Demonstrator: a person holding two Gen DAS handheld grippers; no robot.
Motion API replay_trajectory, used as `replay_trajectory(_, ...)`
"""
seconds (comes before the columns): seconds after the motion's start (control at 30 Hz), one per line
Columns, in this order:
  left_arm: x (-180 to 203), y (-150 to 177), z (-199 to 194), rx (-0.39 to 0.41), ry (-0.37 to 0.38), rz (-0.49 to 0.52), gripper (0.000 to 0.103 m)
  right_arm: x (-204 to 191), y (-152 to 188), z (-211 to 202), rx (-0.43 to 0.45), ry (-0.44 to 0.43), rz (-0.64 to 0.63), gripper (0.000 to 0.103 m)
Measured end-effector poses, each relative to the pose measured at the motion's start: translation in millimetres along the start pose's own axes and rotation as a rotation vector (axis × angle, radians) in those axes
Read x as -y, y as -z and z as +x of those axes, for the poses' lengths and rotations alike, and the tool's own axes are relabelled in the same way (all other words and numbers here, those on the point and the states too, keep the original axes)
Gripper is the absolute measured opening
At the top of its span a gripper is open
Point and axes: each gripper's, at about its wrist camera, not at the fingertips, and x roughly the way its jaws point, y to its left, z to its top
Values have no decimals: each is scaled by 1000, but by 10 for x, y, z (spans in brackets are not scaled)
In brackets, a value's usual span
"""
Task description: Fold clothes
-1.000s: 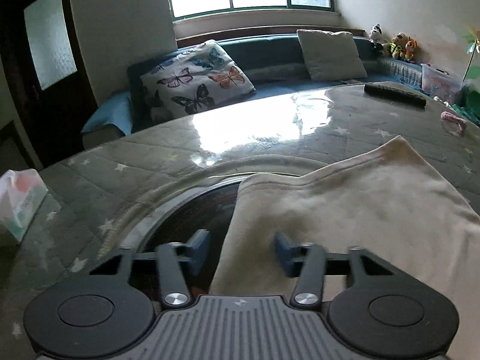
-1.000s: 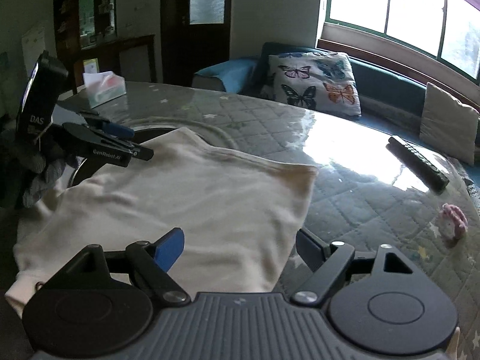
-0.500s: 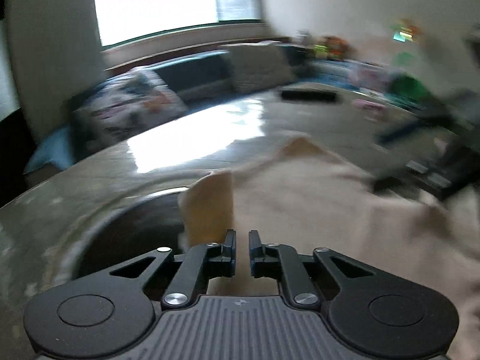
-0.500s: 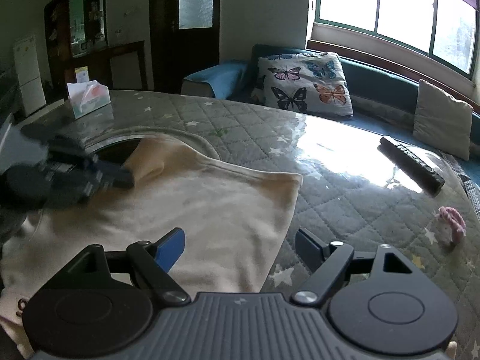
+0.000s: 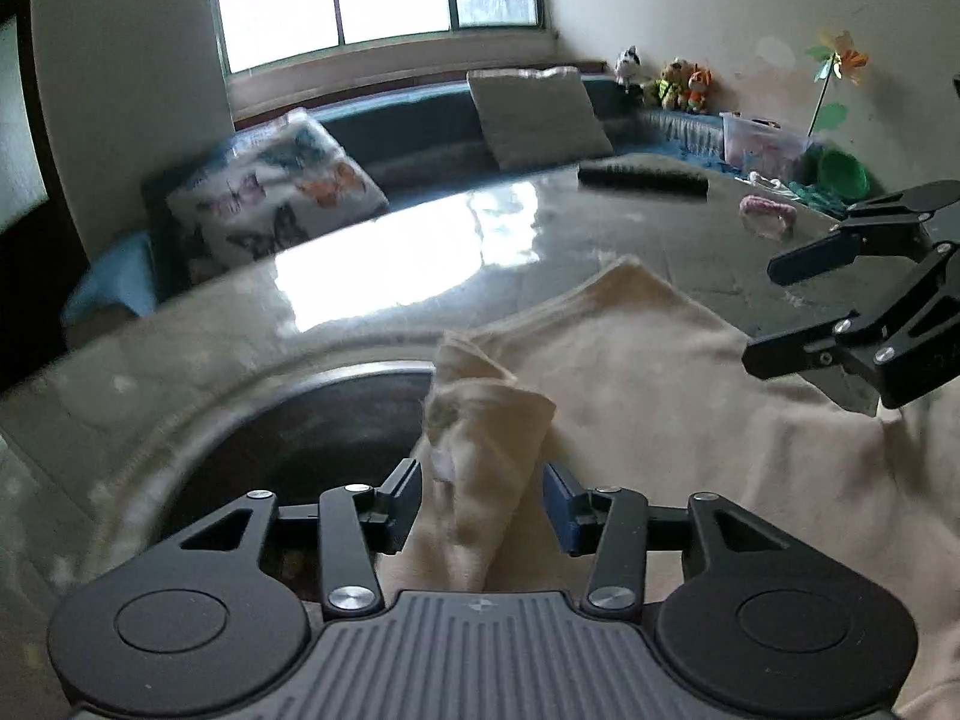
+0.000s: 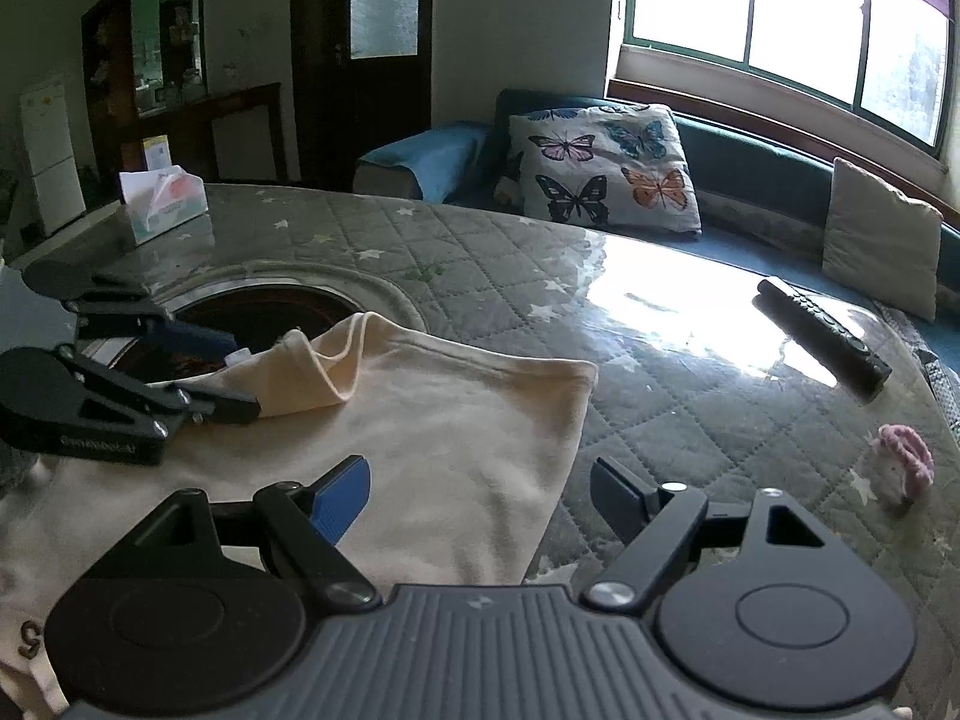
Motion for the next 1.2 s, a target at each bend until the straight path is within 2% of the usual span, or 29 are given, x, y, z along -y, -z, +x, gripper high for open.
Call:
replay_trajectory(0.03,-14,1,32,-7,-2,-6,14,15,-4,20,-2,3,2,82)
replay_trajectory(0.07,-29,2,63,-15,-4,-12,10,31,-7,40,-5,7,5,82)
replay_trajectory(0.13,-68,3,123,-29,-11,-25,7,73,-19,81,-11,14,15,82)
replay_trajectory(0.27,-330,-3,184,-44,-97,-70,7,200,-69,205,-26,15,64,76)
replay_trajectory(0.33,-461,-6,214,-52,-140,-92,7,251,-99,283,-33,21,85,68)
replay_trajectory(0.5,-775,-12,289,-71,-242,-145,8,322,-158,494,-54,18,121,57)
replay_trajectory(0.6,-787,13,319,-71,-234,-138,8,364,-204,629,-66,21,145,46)
replay_trajectory(0.67,-779,9,330,-68,-237,-124,7,394,-226,708,-72,23,162,34)
replay_trajectory(0.77,-779,-7,383,-64,-258,-105,6,435,-253,804,-65,31,177,7)
replay_trajectory(0.8,-783,-12,409,-63,-268,-101,6,444,-276,844,-60,43,180,4)
replay_trajectory(0.9,-805,-28,410,-64,-279,-102,6,480,-324,908,-59,53,195,6)
replay_trajectory(0.93,-813,-33,401,-64,-280,-104,10,482,-338,920,-60,61,192,10)
replay_trajectory(1.07,-780,-39,289,-65,-287,-94,14,460,-343,794,-61,68,167,13)
replay_trajectory(1.1,-741,-32,234,-63,-279,-87,20,435,-337,727,-60,61,156,18)
replay_trajectory(1.13,-703,-25,180,-61,-271,-80,31,410,-332,660,-59,54,146,28)
replay_trajectory(1.2,-589,-3,55,-53,-257,-53,43,334,-311,518,-57,33,116,39)
